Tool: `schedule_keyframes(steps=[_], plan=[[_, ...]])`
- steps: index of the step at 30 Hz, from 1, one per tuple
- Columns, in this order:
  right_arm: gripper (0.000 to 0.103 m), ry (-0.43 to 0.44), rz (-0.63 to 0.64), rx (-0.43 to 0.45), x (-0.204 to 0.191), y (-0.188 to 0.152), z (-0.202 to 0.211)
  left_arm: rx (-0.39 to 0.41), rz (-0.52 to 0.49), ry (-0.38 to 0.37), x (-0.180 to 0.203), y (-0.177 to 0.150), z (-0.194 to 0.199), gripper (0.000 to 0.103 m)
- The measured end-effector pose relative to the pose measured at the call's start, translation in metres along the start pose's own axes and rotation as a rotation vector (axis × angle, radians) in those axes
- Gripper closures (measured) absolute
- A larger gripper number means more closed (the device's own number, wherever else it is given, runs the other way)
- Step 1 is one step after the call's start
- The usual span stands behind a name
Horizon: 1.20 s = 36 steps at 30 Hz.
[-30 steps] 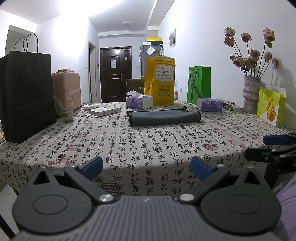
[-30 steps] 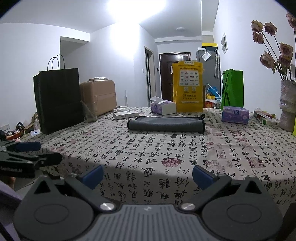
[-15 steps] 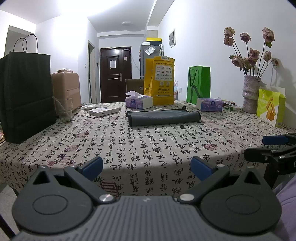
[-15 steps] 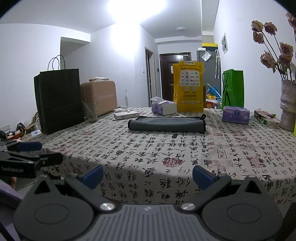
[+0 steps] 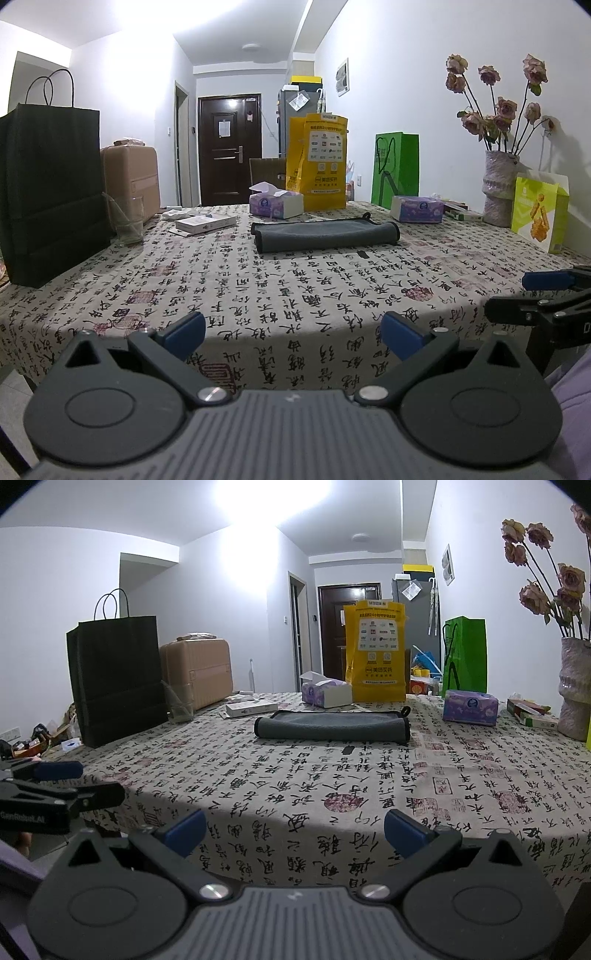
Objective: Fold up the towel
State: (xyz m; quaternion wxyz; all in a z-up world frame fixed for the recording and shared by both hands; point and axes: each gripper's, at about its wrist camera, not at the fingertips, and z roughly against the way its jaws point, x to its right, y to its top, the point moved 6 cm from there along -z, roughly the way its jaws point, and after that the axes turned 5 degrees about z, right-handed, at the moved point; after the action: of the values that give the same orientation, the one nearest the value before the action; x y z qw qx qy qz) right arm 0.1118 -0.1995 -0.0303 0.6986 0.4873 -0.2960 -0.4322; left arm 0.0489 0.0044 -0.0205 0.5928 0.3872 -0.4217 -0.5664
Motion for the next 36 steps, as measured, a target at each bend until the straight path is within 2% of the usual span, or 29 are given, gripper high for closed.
schedule_keyframes(steps=[36], plan=[[0.000,0.003,0.006,0.000,-0.0013,0.0003,-0.0007,0.000,-0.001,-0.002,0.0021,0.0012,0.0003,0.000]])
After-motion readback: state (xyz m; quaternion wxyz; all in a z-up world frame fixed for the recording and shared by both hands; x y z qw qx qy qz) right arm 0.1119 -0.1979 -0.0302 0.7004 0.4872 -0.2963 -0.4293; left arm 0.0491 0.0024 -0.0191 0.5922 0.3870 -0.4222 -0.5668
